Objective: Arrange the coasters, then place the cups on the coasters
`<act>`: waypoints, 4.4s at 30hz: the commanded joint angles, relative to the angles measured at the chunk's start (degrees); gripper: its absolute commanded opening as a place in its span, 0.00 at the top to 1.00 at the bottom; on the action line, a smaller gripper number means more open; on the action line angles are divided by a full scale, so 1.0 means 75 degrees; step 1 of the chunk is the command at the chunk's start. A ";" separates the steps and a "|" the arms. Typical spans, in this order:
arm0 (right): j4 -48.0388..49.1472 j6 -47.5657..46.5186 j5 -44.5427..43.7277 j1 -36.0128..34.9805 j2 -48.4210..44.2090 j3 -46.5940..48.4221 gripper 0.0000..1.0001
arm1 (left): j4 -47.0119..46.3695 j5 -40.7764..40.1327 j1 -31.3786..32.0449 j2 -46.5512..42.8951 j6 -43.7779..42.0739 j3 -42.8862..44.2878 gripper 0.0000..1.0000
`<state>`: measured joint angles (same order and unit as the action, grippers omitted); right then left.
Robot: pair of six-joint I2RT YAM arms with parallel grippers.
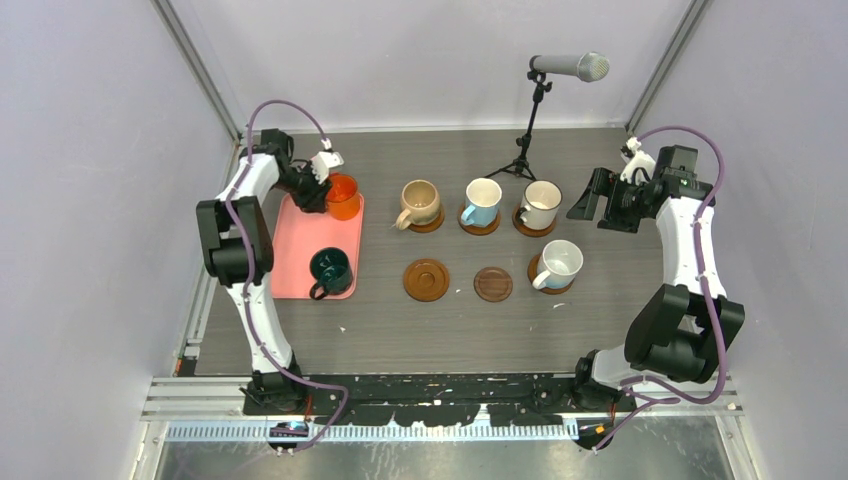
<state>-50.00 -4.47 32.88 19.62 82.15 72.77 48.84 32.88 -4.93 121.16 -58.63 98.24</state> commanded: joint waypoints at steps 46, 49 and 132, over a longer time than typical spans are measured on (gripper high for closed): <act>0.0167 0.0589 -0.1231 0.0023 -0.0625 0.0191 0.10 | -0.0659 -0.4012 0.5054 -0.4763 0.7761 -0.0165 1.00; 0.0405 0.0898 -0.1379 0.0030 -0.0783 -0.0006 0.10 | -0.0539 -0.4949 0.6146 -0.4508 0.8263 -0.0216 1.00; 0.1592 0.1404 -0.2157 0.0039 -0.1170 -0.1066 0.10 | -0.4114 -0.6500 0.9269 -0.1895 1.1041 -0.2859 0.91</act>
<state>-40.25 6.22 16.19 19.64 75.59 64.27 19.55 -13.93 64.93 109.69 24.99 77.84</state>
